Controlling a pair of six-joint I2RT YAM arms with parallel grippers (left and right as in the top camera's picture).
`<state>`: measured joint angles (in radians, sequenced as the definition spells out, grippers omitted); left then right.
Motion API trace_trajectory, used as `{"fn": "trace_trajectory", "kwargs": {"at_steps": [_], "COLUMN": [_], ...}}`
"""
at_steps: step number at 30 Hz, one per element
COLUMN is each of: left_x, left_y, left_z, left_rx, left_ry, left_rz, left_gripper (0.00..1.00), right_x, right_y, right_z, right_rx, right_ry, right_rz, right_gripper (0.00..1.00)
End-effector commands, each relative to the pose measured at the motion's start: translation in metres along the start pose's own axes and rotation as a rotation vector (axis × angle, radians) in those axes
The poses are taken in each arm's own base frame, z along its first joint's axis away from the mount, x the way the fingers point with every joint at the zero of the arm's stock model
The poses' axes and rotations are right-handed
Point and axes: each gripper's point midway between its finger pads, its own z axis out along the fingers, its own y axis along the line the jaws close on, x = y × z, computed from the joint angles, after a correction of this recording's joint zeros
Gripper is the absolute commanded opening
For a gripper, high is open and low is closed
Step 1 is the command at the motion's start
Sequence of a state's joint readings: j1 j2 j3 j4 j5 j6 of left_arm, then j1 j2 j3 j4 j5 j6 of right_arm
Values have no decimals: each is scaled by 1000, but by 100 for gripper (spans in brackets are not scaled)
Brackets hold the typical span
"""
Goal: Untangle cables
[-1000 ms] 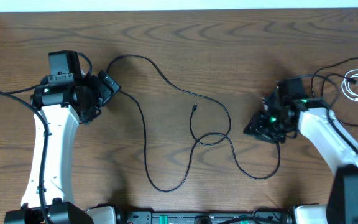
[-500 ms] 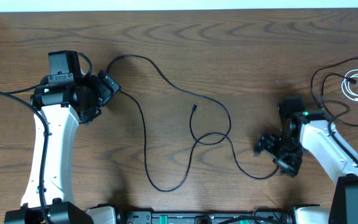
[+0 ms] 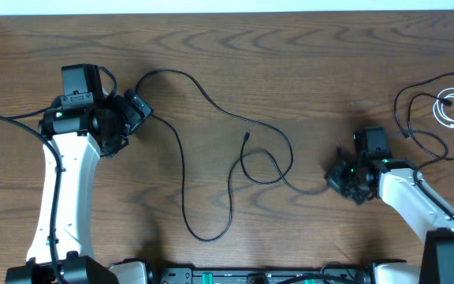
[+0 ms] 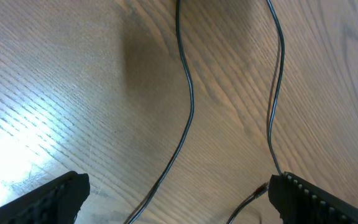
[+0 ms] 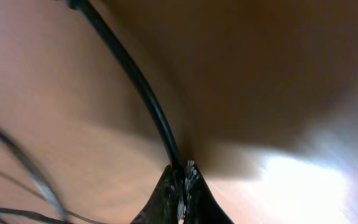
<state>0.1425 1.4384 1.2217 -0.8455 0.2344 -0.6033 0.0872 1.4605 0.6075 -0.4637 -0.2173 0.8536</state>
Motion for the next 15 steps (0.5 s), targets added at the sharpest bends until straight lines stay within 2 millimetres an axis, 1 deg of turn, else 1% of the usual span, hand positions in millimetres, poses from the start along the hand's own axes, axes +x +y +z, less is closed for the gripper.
{"fn": "trace_trajectory", "kwargs": {"at_steps": [1,3,5,9,12,15], "left_x": [-1,-1,-1,-1,-1,-1], "left_y": [0,0,0,0,0,0], "left_z": [0,0,0,0,0,0], "left_rx": [-1,-1,-1,-1,-1,-1], "left_ry": [1,1,1,1,1,1], "left_rz": [-7,-7,-7,-7,-7,-7], "left_gripper": [98,98,98,98,98,98], "right_x": [-6,-19,-30,-48,-59,-69], "right_y": [16,44,67,103,126,135], "right_z": [10,5,-1,-18,-32,-40], "right_rx": [-89,-208,-294,-415,-485,-480], "right_ry": [-22,-77,-140,-277,-380,-459], "right_rz": [-124,-178,-237,-377,-472,-513], "right_gripper": [1,1,1,1,1,1]}}
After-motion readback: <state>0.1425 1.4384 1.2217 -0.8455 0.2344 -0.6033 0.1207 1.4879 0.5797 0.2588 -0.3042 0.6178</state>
